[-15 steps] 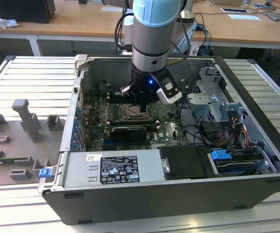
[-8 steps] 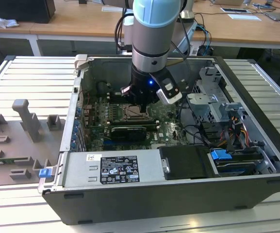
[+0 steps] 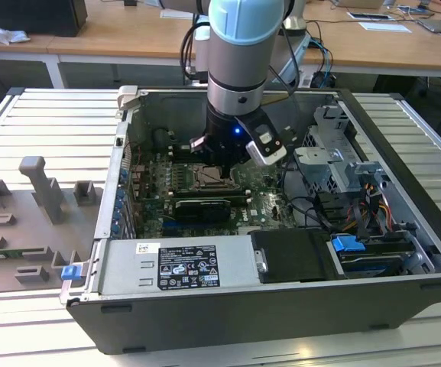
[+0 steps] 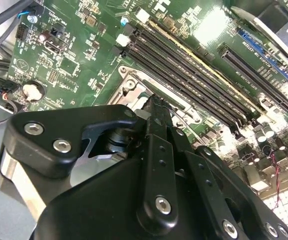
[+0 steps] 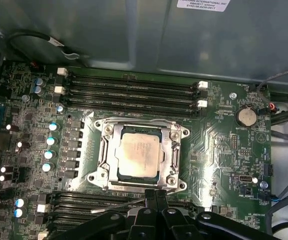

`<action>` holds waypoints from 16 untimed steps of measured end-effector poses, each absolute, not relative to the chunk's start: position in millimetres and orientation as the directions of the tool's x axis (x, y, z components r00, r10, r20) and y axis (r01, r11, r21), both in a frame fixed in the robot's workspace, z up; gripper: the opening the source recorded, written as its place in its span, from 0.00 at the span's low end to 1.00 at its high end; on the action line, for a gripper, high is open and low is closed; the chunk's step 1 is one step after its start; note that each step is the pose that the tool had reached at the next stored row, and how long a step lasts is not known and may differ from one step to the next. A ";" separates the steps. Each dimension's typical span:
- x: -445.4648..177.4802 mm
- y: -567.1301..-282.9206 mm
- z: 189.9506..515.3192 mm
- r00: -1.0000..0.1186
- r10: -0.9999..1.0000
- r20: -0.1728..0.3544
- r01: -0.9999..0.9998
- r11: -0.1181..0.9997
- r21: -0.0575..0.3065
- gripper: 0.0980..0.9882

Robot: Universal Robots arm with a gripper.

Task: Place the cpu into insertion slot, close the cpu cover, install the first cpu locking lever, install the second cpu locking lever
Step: 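Install the second cpu locking lever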

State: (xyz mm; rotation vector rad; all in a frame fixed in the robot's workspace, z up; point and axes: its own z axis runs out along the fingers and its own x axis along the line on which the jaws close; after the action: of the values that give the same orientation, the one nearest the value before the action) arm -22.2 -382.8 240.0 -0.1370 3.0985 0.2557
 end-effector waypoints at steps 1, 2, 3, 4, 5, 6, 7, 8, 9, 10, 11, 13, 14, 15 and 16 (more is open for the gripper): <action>-23.3 -383.5 239.3 -0.996 -0.085 -0.037 -0.090 0.983 0.163 0.01; -26.4 -384.5 238.5 -0.996 -0.085 -0.037 -0.090 0.982 0.164 0.01; -31.3 -385.9 237.6 -0.996 -0.085 -0.037 -0.090 0.982 0.165 0.01; -34.3 -387.3 237.1 -0.996 -0.085 -0.037 -0.090 0.982 0.167 0.01; -37.2 -388.6 236.8 -0.996 -0.085 -0.037 -0.090 0.982 0.167 0.01; -39.8 -389.1 236.5 -0.996 -0.085 -0.037 -0.090 0.982 0.168 0.01; -42.6 -389.3 236.0 -0.996 -0.085 -0.037 -0.090 0.982 0.168 0.01; -45.3 -389.5 234.9 -0.996 -0.085 -0.037 -0.090 0.982 0.168 0.01; -48.7 -389.6 232.1 -0.996 -0.085 -0.037 -0.090 0.982 0.168 0.01; -49.7 -389.6 229.4 -0.996 -0.085 -0.037 -0.090 0.982 0.168 0.01; -51.3 -389.6 225.4 -0.996 -0.085 -0.037 -0.090 0.981 0.170 0.01; -54.5 -389.8 220.0 -0.996 -0.086 -0.038 -0.092 0.980 0.176 0.01; -56.4 -389.9 219.2 -0.995 -0.088 -0.039 -0.093 0.978 0.186 0.01; -57.4 -390.3 219.0 -0.995 -0.088 -0.039 -0.094 0.977 0.191 0.01; -58.4 -390.6 219.0 -0.995 -0.088 -0.039 -0.094 0.977 0.193 0.01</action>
State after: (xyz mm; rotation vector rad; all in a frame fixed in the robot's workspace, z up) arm -58.4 -390.6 219.0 -0.1427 3.0927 0.3045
